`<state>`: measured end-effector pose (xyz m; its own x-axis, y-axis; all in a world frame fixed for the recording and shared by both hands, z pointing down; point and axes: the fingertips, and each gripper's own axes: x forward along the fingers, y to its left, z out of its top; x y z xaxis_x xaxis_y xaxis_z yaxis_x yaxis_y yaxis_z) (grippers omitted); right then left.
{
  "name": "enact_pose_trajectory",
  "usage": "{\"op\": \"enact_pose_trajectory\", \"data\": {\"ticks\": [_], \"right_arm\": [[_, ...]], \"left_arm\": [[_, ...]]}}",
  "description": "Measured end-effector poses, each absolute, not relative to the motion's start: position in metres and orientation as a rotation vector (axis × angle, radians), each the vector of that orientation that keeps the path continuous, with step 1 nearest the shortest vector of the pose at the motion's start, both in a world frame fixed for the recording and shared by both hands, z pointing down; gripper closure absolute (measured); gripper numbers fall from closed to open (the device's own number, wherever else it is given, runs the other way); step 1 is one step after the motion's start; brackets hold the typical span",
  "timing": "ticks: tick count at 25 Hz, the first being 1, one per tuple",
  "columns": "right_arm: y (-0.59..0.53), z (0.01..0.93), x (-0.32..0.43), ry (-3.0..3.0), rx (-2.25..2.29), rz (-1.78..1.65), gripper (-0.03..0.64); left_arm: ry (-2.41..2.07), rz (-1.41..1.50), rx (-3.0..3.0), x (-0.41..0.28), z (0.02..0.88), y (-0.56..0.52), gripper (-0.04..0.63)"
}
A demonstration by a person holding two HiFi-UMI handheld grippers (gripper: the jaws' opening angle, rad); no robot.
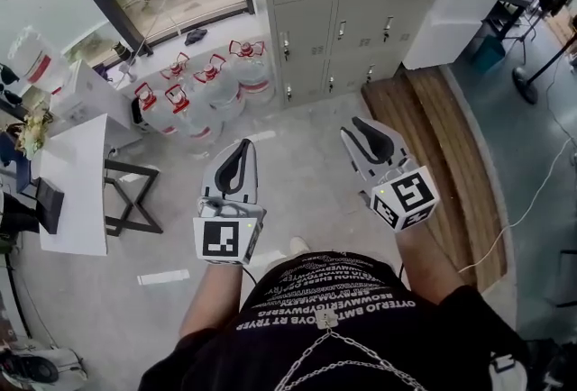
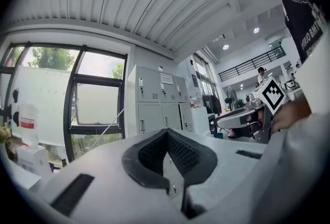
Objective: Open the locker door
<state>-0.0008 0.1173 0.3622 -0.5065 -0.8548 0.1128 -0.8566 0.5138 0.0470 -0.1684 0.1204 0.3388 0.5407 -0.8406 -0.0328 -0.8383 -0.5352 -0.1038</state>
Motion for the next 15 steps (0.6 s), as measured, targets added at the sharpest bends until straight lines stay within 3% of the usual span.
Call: {"op": "enact_pose_trajectory", "data": {"ticks": [15], "right_arm": [[0.085,0.367,-0.012,-2.606,1.514,0.047,0.529]], "left_arm": [[1.457,-0.079,-2.677,-0.187,0.358,0.078,0.598]]}}
